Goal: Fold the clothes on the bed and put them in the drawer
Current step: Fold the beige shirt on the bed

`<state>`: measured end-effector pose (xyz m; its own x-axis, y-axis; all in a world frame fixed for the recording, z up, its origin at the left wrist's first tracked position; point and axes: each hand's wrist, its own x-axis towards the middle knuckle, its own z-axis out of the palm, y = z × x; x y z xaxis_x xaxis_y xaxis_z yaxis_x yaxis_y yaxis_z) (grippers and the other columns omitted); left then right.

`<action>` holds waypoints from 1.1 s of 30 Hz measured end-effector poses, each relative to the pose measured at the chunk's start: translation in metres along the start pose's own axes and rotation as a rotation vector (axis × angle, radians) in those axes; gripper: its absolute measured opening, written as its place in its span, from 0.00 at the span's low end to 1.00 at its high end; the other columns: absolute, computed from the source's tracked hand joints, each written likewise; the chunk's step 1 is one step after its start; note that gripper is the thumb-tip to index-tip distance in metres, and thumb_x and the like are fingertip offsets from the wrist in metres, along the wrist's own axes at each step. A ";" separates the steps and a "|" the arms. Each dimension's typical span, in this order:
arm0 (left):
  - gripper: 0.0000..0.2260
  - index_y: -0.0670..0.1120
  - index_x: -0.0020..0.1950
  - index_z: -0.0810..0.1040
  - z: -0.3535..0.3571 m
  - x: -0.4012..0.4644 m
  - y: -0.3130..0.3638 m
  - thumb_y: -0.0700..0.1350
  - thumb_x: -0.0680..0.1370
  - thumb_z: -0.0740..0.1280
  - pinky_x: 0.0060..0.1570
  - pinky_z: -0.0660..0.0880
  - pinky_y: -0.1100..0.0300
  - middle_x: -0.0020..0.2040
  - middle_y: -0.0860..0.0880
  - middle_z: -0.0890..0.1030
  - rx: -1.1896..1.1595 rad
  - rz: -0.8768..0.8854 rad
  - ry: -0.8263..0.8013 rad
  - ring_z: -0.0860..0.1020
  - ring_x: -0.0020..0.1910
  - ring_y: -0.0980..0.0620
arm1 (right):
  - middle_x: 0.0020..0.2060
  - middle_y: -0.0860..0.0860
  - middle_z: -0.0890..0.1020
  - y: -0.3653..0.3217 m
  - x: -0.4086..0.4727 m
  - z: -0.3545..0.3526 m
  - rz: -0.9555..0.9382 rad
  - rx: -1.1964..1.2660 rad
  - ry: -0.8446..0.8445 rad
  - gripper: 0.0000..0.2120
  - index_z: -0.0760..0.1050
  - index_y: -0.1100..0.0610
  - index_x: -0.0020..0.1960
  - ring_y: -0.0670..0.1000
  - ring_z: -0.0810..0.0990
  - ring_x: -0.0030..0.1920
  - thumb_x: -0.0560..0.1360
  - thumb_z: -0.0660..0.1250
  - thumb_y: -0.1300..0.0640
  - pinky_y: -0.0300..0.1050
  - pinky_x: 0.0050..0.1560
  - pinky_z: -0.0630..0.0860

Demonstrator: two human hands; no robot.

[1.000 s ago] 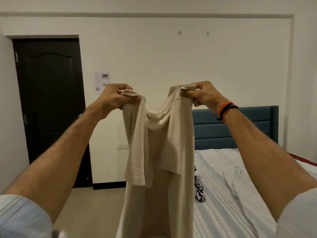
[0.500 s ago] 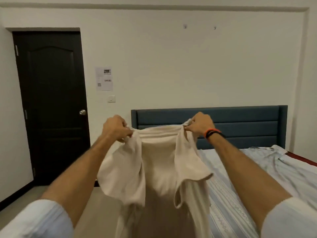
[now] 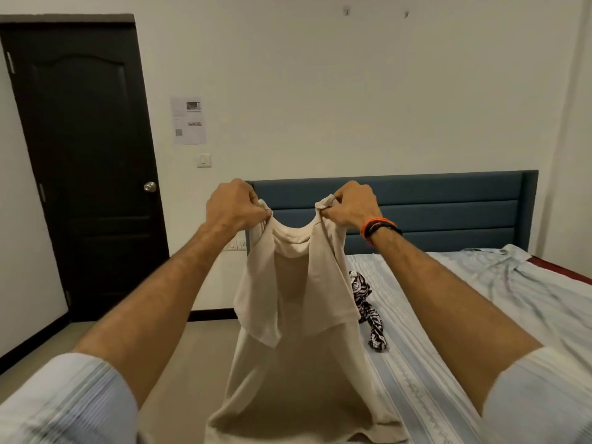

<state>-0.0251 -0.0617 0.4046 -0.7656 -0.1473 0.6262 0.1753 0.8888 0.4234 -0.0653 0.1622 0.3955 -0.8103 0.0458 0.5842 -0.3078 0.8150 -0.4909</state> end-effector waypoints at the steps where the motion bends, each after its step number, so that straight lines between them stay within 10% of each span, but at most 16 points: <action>1: 0.12 0.48 0.33 0.78 0.000 -0.002 0.002 0.51 0.68 0.77 0.34 0.75 0.60 0.32 0.51 0.79 -0.030 0.001 0.011 0.80 0.35 0.50 | 0.26 0.49 0.77 0.000 -0.001 -0.001 0.002 0.016 -0.001 0.14 0.81 0.58 0.34 0.46 0.72 0.27 0.74 0.72 0.51 0.35 0.25 0.65; 16: 0.15 0.47 0.40 0.77 -0.031 -0.011 -0.005 0.55 0.70 0.78 0.40 0.84 0.50 0.41 0.44 0.83 -0.181 -0.054 0.129 0.83 0.34 0.46 | 0.42 0.56 0.86 0.010 -0.011 -0.037 -0.022 0.192 0.133 0.15 0.85 0.62 0.47 0.54 0.83 0.44 0.72 0.75 0.49 0.43 0.45 0.80; 33: 0.18 0.48 0.44 0.78 -0.046 -0.012 0.004 0.59 0.67 0.79 0.45 0.82 0.50 0.41 0.48 0.82 -0.338 0.011 0.232 0.81 0.40 0.50 | 0.38 0.48 0.82 0.001 -0.013 -0.064 -0.100 0.298 0.232 0.11 0.85 0.57 0.47 0.46 0.78 0.39 0.73 0.75 0.48 0.31 0.36 0.71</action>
<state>0.0137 -0.0760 0.4292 -0.6094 -0.2672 0.7465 0.4057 0.7038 0.5831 -0.0228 0.1988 0.4286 -0.6455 0.1316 0.7523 -0.5384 0.6202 -0.5705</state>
